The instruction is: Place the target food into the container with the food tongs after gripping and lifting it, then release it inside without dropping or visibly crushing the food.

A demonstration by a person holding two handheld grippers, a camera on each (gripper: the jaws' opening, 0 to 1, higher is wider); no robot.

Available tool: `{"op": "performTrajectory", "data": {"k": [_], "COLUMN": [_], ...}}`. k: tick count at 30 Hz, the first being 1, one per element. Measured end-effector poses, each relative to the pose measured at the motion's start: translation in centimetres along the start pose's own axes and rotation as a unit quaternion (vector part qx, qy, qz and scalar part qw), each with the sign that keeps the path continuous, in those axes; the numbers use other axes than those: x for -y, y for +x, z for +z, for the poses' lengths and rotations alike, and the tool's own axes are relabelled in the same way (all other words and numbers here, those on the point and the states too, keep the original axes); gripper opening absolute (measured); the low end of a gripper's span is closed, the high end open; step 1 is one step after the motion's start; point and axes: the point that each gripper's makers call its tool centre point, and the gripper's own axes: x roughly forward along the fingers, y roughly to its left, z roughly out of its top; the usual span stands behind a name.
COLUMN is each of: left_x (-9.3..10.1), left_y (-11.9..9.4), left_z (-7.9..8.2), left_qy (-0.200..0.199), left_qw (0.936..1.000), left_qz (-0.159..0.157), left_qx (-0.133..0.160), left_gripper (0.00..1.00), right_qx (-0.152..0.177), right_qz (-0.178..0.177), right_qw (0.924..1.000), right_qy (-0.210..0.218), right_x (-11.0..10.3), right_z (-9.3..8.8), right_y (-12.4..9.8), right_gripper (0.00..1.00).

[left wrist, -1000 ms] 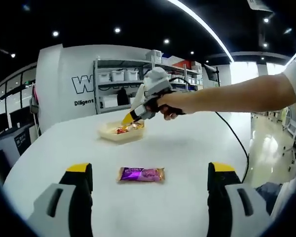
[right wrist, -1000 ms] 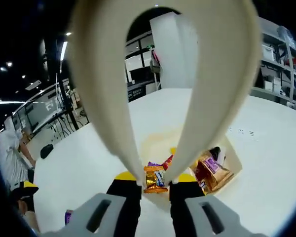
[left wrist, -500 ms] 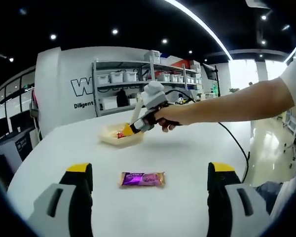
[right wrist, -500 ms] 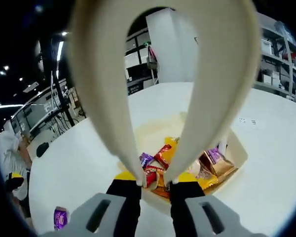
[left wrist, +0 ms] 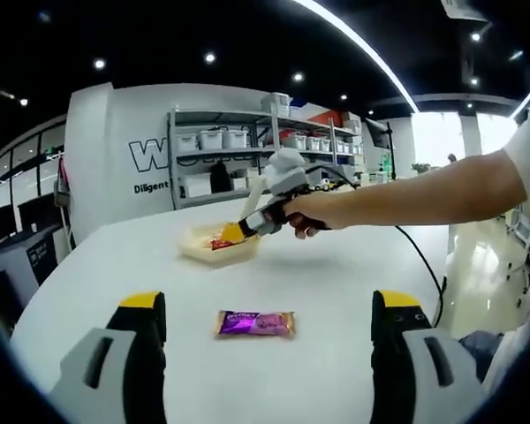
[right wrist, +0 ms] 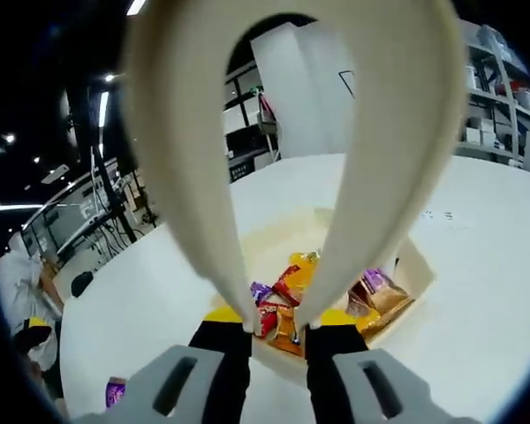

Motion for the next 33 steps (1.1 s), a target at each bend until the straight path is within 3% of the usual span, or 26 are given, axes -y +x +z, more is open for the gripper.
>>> {"op": "performTrajectory", "data": {"k": [10, 16, 22, 27, 33], "left_x": [0.7, 0.9, 0.8, 0.7, 0.8], "left_y": [-0.2, -0.3, -0.5, -1.0, -1.1], "left_z": [0.2, 0.4, 0.3, 1.0, 1.0], "left_qy": [0.0, -0.001, -0.006, -0.027, -0.023], "left_qw": [1.0, 1.0, 1.0, 0.9995, 0.9997], "left_qz": [-0.002, -0.002, 0.001, 0.002, 0.003], "left_qx": [0.003, 0.008, 0.005, 0.014, 0.012], "left_gripper": [0.95, 0.95, 0.95, 0.95, 0.95], "right_qx": [0.015, 0.018, 0.016, 0.0, -0.002], "right_qz": [0.012, 0.043, 0.079, 0.1, 0.122], "right_qw": [0.9998, 0.9985, 0.9955, 0.9926, 0.9887], "right_qy": [-0.006, -0.029, -0.049, -0.069, -0.087], "right_x": [-1.5, -4.0, -8.0, -9.7, -12.9], "right_z": [0.8, 1.0, -0.1, -1.1, -3.6], "right_y": [-1.9, -2.7, -4.4, -4.8, -6.8], "right_gripper": [0.16, 0.17, 0.17, 0.18, 0.17]}}
